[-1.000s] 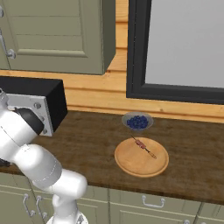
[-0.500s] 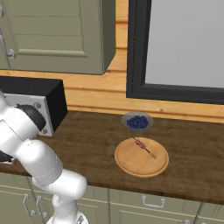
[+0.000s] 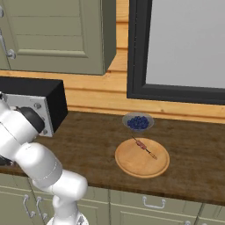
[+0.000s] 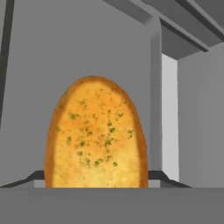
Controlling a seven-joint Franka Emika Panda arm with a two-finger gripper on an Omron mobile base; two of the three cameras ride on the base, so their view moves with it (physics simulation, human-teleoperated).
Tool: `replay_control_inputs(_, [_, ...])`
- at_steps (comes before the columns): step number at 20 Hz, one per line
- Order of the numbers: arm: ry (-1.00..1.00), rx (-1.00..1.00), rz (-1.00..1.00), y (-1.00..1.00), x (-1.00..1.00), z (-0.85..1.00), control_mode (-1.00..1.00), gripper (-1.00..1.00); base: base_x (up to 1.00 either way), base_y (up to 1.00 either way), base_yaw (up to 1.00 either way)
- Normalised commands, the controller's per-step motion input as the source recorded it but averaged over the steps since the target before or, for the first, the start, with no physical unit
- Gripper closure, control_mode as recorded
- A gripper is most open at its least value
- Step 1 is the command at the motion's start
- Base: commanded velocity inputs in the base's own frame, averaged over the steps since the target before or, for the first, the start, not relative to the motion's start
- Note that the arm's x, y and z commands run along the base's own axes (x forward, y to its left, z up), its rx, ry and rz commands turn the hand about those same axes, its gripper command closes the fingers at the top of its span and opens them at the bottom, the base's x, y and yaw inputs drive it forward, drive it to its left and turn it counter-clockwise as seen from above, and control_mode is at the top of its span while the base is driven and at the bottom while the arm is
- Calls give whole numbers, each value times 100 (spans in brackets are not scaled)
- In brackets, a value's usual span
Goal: Pick up the kebab skewer and baguette bread, and place them inside the toaster oven. Close the toaster oven door and start by setting the timer.
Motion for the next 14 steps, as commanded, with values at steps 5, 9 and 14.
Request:
replay_control_inputs(5, [0,7,0,0,31,0,-100,100,0,0,0])
replay_control_inputs(9, [0,2,0,1,35,0,-100,100,0,0,0])
replay_control_inputs(14, [0,0,0,4,30,0,-100,100,0,0,0])
